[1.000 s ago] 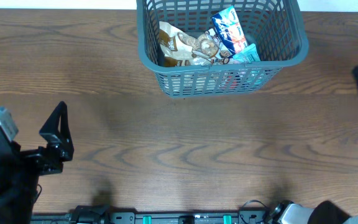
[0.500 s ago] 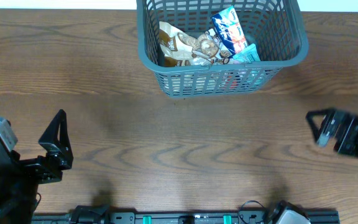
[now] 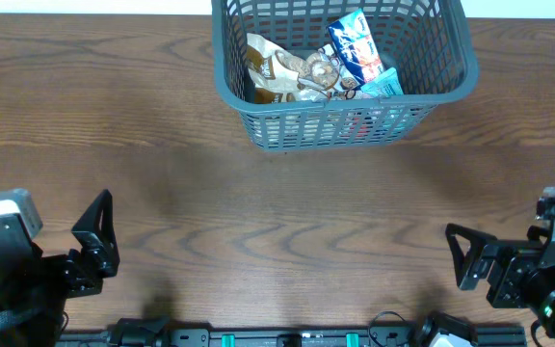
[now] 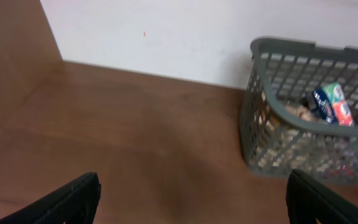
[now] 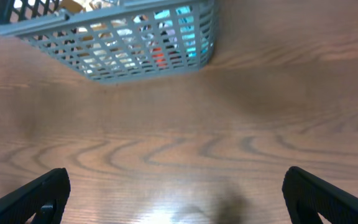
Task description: Pack container
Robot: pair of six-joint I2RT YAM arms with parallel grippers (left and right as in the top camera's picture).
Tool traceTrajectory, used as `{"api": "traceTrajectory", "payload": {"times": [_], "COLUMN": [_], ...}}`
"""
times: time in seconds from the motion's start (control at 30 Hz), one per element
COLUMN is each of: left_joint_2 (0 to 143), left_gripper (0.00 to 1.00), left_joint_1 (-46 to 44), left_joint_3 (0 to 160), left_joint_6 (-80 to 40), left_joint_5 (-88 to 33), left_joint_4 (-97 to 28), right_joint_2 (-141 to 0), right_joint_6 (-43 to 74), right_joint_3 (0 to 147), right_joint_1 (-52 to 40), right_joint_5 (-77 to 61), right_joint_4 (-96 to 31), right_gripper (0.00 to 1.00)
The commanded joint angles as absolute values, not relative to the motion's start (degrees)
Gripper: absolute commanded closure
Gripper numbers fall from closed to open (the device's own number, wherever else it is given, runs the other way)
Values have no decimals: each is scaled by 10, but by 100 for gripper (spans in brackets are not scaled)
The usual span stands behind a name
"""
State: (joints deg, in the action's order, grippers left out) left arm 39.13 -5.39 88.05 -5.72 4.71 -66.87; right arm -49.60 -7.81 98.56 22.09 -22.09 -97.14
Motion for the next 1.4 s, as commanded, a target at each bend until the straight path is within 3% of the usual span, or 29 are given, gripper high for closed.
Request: {"api": "traceTrajectory", "payload": {"times": [0.0,0.53,0.83,0.97,1.37], "left_joint_2": [389,389,389,389,389], "left_gripper": [16,16,16,16,16], "left_joint_1": [-51,-51,-51,-51,-51], "left_joint_3": [885,884,884,884,884], "left_joint_6": [-49,-50,-49,-49,-49], "left_joint_5": [50,50,50,50,50], "left_joint_4": [-688,-812,-814,-814,-814], "right_joint_2": [-478,-412,-332,-311,-306], "right_joint_6": [-59,-40,-27,-7,-7], "right_joint_3": [955,844,820,820,820], "right_joint_1": [213,210,194,194,194], "right_joint_5": [-218,-295,-316,-293,-270], "right_joint_4": [-973,-973,-973,-973,-973], "right_gripper": [1,1,4,1,1]}}
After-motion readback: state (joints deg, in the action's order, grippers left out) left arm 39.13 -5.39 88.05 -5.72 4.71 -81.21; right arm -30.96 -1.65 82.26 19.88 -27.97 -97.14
